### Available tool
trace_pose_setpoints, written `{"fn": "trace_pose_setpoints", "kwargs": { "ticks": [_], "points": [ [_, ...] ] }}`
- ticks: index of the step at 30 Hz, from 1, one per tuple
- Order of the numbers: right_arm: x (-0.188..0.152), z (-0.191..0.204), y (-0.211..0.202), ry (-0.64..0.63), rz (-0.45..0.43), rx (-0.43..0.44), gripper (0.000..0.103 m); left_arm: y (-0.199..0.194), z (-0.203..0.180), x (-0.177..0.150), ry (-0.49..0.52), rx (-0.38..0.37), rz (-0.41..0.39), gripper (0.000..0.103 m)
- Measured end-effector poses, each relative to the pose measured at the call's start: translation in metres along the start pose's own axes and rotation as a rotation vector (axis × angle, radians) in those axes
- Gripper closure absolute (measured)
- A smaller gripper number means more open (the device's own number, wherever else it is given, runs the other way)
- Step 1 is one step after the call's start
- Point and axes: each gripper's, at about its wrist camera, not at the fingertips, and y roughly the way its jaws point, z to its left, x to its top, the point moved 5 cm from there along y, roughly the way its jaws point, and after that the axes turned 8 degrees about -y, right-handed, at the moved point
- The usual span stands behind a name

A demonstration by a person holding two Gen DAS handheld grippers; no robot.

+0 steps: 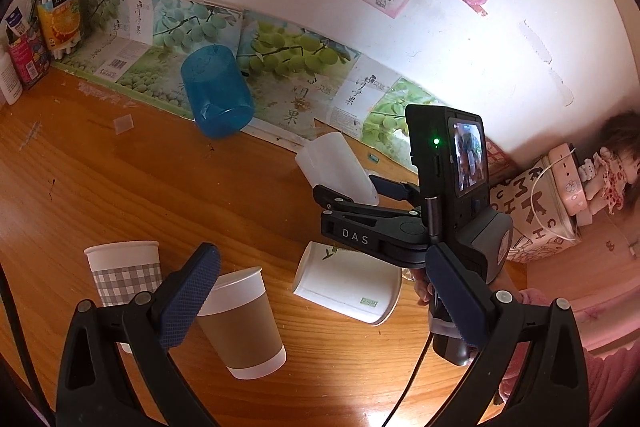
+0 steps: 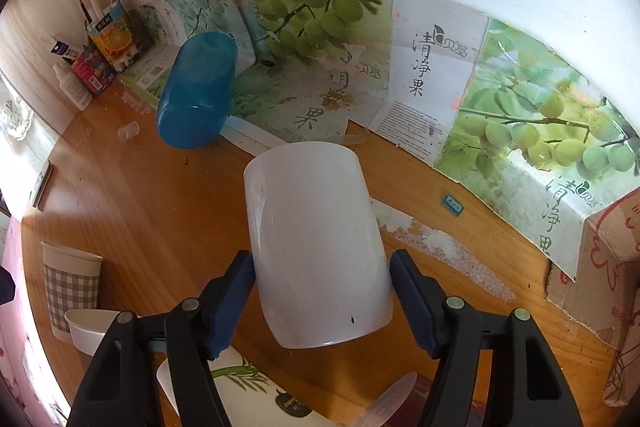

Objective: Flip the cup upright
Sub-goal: 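Close the right gripper around the white cup's body and lift it, then carry the white cup with the right gripper, lower it onto the desk, open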

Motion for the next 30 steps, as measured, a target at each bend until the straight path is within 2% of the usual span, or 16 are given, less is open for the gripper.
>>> {"fn": "trace_pose_setpoints", "kwargs": {
  "ticks": [10, 21, 30],
  "points": [
    [0.009, 0.018, -0.024, -0.042, -0.03, 0.001, 0.033, -0.022, 0.013, -0.001, -0.028, -0.023, -0.047, 0.001],
    [0.019, 0.054, -0.082, -0.089, -0.123, -0.05, 0.036, -0.075, 0.027, -0.009, 0.001, -0.025, -0.127, 0.001],
    [-0.001, 0.087, -0.129, -0.058, -0.179, -0.077, 0.036, -0.111, 0.05, -0.032, 0.042, 0.006, -0.132, 0.001]
  ]
}}
